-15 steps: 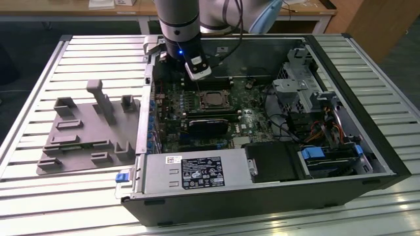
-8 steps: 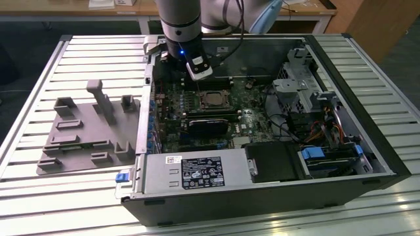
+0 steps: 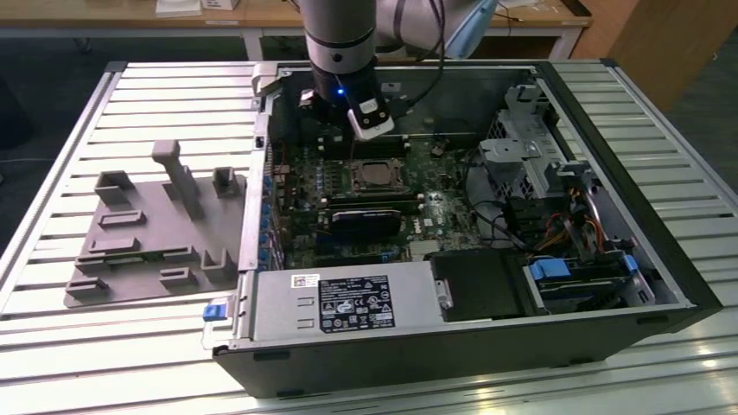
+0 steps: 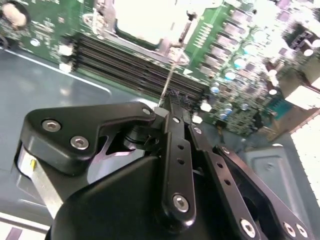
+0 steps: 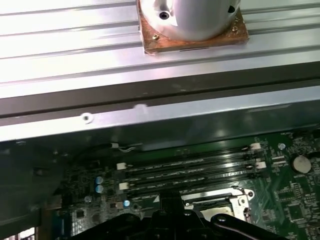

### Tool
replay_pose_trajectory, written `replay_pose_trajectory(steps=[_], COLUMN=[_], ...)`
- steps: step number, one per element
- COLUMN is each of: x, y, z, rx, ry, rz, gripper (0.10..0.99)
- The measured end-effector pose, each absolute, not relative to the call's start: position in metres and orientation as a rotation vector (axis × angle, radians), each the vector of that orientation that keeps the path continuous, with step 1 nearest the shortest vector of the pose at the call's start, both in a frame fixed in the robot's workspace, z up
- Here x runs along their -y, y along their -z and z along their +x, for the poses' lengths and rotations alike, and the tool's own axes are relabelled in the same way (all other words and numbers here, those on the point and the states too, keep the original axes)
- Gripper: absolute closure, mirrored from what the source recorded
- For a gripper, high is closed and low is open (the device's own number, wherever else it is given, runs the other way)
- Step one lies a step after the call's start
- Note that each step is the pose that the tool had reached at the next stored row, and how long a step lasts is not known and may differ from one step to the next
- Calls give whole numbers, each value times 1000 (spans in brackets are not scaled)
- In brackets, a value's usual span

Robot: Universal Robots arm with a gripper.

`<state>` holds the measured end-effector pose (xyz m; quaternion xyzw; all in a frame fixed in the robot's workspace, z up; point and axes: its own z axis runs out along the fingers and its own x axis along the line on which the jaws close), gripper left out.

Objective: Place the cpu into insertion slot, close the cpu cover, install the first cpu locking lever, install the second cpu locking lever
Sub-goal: 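Install the first cpu locking lever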

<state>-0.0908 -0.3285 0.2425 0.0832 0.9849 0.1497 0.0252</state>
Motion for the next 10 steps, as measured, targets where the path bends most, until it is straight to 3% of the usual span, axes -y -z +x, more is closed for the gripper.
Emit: replay_pose_trajectory(steps=[10], x=[329], y=[-242], z=[-79], rx=[-3046], ry=[-463], rz=[258], gripper=[980])
